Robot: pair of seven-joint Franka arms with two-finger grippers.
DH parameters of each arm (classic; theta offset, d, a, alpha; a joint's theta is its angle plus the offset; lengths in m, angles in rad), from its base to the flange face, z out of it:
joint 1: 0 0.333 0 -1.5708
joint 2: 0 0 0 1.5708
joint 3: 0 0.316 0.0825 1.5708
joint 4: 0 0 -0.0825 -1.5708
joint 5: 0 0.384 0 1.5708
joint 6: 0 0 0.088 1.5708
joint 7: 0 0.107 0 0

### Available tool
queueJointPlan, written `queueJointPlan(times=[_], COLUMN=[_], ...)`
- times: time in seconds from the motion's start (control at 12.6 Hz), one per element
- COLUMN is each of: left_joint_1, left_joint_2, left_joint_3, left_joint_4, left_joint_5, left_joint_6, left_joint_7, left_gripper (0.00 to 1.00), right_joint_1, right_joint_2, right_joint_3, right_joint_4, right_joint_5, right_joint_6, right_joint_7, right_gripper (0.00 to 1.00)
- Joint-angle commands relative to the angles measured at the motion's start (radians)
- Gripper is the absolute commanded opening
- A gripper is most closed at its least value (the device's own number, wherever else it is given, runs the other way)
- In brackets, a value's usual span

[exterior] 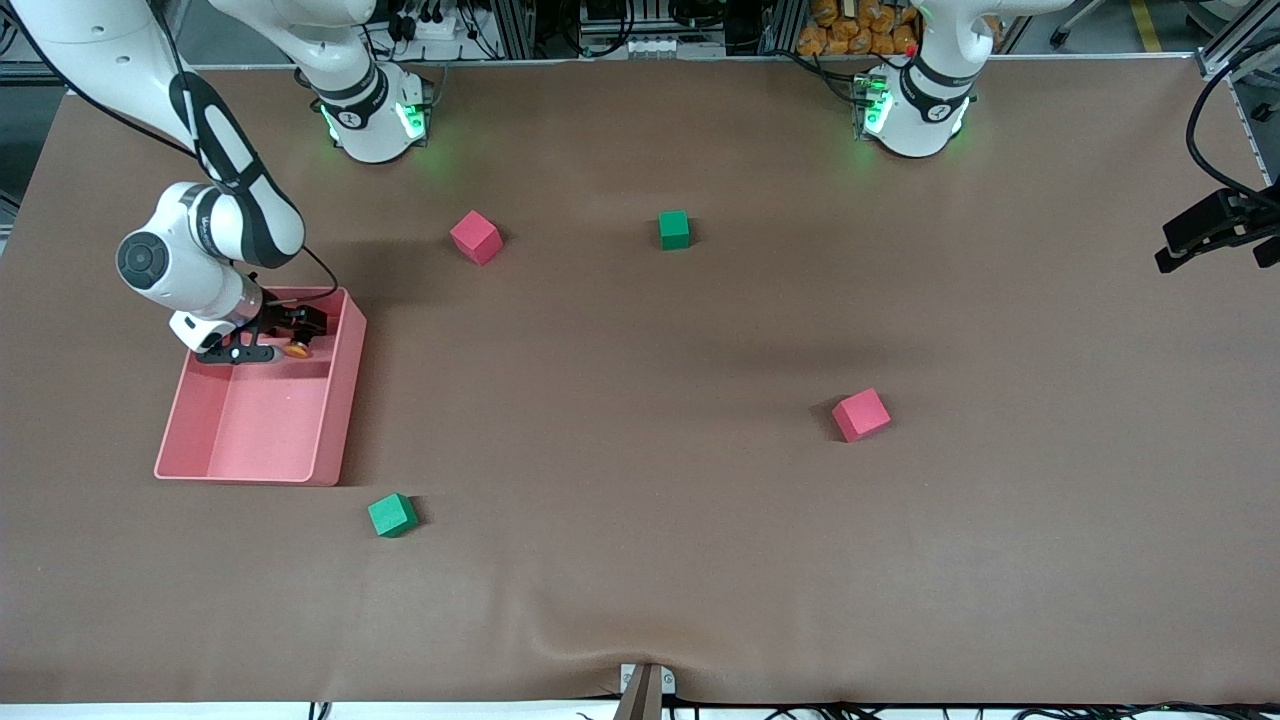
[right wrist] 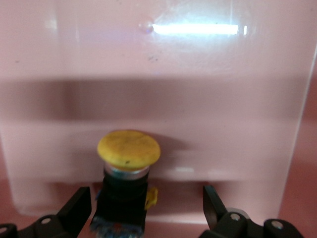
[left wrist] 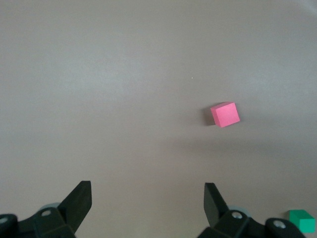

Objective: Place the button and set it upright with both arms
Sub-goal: 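Lower the right gripper and grasp the button's blue base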

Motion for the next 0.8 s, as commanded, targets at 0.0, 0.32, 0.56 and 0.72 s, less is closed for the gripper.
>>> queueJointPlan(times=[0.0, 0.32, 0.56, 0.72], left_joint_1=[0.01, 0.01, 0.012, 0.012], left_joint_2=[0.006, 0.007, 0.007, 0.007], left_joint_3=[-0.001, -0.002, -0.002, -0.002], left_joint_4=[0.016, 0.016, 0.016, 0.015], left_joint_5=[-0.011, -0.011, -0.009, -0.011], left_joint_6=[-0.018, -0.018, -0.018, -0.018], left_joint_7=[0.028, 0.029, 0.029, 0.028], left_gripper=[1.0, 1.0, 1.0, 1.0], right_joint_1=[-0.001, 0.0, -0.003, -0.003], right_joint_2=[-0.047, -0.036, -0.028, -0.028], right_joint_3=[0.003, 0.005, 0.005, 0.005], right_joint_4=[-0.023, -0.021, -0.021, -0.021], right_joint_5=[-0.009, -0.009, -0.009, -0.009], right_joint_6=[-0.029, -0.024, -0.024, -0.035], right_joint_7=[-0.001, 0.0, -0.001, -0.01], right_gripper=[1.0, 1.0, 0.25, 0.0])
